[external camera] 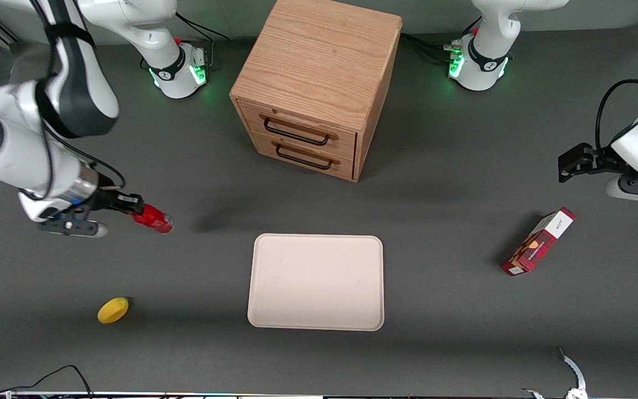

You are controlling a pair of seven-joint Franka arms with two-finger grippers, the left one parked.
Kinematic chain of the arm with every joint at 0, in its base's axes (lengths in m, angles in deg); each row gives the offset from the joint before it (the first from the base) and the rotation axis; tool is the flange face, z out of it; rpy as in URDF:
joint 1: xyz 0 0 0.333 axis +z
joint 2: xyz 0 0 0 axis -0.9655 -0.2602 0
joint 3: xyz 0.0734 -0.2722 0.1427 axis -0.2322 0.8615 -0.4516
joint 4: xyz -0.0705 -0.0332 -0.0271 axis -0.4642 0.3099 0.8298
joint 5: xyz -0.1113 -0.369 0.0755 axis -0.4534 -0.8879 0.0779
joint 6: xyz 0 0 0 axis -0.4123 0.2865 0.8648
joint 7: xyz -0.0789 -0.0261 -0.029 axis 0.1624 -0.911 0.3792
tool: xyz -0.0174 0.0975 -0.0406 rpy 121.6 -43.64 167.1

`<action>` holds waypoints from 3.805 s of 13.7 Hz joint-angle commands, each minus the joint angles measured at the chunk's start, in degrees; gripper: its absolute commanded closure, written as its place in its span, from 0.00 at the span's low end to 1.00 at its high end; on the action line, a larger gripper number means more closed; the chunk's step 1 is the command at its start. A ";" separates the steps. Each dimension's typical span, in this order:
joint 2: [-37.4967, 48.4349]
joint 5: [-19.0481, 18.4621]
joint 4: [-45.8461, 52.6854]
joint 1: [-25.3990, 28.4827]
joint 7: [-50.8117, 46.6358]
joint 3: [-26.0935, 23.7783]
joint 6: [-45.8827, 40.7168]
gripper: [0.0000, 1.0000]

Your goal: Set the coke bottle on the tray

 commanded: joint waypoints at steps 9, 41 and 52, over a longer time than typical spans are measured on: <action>-27.73 0.49 50.67 3.40 -22.80 -6.62 -22.25 1.00; -3.10 -4.65 24.89 -2.31 -14.29 -9.83 -20.02 0.00; 13.73 -1.01 -0.39 -2.40 1.59 1.63 -12.11 0.00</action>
